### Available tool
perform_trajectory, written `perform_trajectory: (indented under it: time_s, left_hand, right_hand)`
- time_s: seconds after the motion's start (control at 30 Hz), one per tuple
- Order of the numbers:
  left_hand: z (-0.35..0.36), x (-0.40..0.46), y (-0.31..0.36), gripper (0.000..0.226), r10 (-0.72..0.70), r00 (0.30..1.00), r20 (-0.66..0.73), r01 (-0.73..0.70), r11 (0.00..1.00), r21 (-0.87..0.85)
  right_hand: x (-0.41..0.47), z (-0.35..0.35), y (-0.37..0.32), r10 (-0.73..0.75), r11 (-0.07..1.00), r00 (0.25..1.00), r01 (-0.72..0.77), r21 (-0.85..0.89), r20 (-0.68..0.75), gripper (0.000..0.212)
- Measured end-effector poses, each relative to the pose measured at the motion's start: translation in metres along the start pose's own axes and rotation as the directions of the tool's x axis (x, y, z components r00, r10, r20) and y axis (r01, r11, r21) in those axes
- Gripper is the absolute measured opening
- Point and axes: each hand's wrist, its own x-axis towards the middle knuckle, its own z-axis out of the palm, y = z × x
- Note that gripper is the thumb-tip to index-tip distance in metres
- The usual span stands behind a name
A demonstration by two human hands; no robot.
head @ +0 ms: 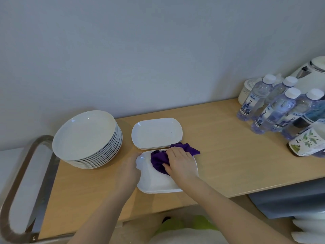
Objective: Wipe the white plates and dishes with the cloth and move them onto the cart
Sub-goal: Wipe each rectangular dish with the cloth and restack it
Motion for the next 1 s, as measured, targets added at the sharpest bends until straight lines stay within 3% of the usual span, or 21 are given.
perform_trajectory:
  time_s: [0.1,0.27,0.57,0.63,0.87,1.0]
  left_hand:
    - [0.001,-0.001,-0.001,0.039,-0.027,1.000,-0.006,0.027,0.999,-0.018]
    - [0.005,0.001,-0.006,0.053,-0.057,0.997,-0.047,0.059,0.997,0.047]
    - [0.008,0.000,-0.008,0.054,-0.036,0.997,-0.075,0.042,0.996,0.081]
    - [0.008,-0.001,-0.007,0.054,-0.035,0.996,-0.088,0.044,0.994,0.101]
    - [0.008,0.001,-0.006,0.057,-0.061,0.994,-0.086,0.070,0.992,0.104]
    - [0.008,0.003,-0.007,0.053,-0.053,0.994,-0.100,0.060,0.996,0.062]
  right_hand:
    - [-0.005,-0.012,0.008,0.124,0.989,0.992,-0.126,-0.078,-0.037,0.038]
    - [-0.018,-0.019,0.024,0.169,0.978,0.971,-0.186,-0.091,-0.171,0.042]
    - [-0.018,-0.017,0.041,0.172,0.984,0.974,-0.177,-0.018,-0.148,0.031]
    - [-0.011,-0.015,0.047,0.196,0.980,0.977,-0.198,-0.012,-0.083,0.028]
    - [0.001,-0.034,0.070,0.334,0.909,0.922,-0.260,0.327,-0.194,0.026]
    - [0.005,-0.039,0.087,0.374,0.902,0.912,-0.315,0.294,-0.169,0.030]
